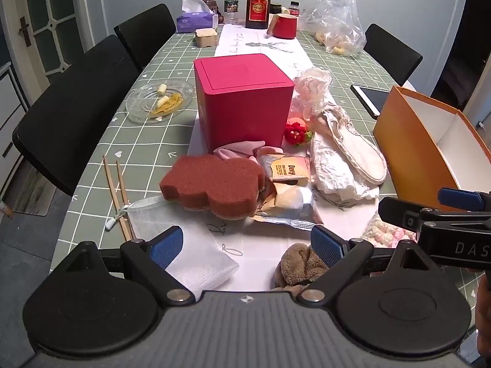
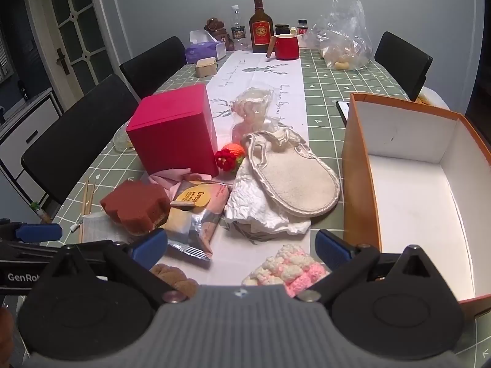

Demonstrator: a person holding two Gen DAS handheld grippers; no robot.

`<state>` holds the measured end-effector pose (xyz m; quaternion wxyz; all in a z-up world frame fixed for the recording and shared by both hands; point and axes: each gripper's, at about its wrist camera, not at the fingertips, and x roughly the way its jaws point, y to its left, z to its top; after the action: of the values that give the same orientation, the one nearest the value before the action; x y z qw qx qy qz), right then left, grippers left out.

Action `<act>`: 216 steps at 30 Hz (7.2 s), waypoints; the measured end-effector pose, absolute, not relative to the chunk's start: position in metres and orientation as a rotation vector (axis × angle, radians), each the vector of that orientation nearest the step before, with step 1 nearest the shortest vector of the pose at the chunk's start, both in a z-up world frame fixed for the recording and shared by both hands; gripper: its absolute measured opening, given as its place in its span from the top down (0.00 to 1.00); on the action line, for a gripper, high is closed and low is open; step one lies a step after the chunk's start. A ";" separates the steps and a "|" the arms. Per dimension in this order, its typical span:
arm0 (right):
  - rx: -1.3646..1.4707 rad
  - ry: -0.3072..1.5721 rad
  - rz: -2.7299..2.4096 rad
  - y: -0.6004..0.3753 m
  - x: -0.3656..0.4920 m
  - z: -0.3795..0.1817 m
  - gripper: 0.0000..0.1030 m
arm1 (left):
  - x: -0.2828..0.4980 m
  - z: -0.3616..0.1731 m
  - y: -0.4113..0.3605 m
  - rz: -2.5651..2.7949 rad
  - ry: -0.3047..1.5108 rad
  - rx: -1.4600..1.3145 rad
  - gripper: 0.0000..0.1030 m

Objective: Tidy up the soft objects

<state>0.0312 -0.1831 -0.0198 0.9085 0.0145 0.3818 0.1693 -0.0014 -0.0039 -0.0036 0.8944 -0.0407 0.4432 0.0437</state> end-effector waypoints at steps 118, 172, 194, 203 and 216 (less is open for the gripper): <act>-0.085 0.547 0.533 -0.185 0.062 0.002 0.02 | 0.022 -0.018 0.102 0.066 0.915 -0.138 0.00; -0.716 0.873 0.678 -0.156 0.041 -0.089 0.02 | 0.041 -0.102 -0.017 -0.258 0.666 0.889 0.46; -0.710 0.912 0.617 -0.162 0.052 -0.098 0.39 | 0.027 -0.060 -0.001 -0.205 0.603 0.769 0.59; -0.662 0.850 0.641 -0.159 0.045 -0.075 0.67 | 0.016 -0.046 0.006 -0.193 0.567 0.732 0.59; -0.594 0.809 0.650 -0.167 0.043 -0.051 0.69 | 0.008 -0.020 0.013 -0.159 0.514 0.679 0.59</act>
<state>0.0431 -0.1673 -0.0508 0.8265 -0.2798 0.3809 0.3059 0.0084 0.0131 -0.0202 0.9076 0.3291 0.2489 -0.0772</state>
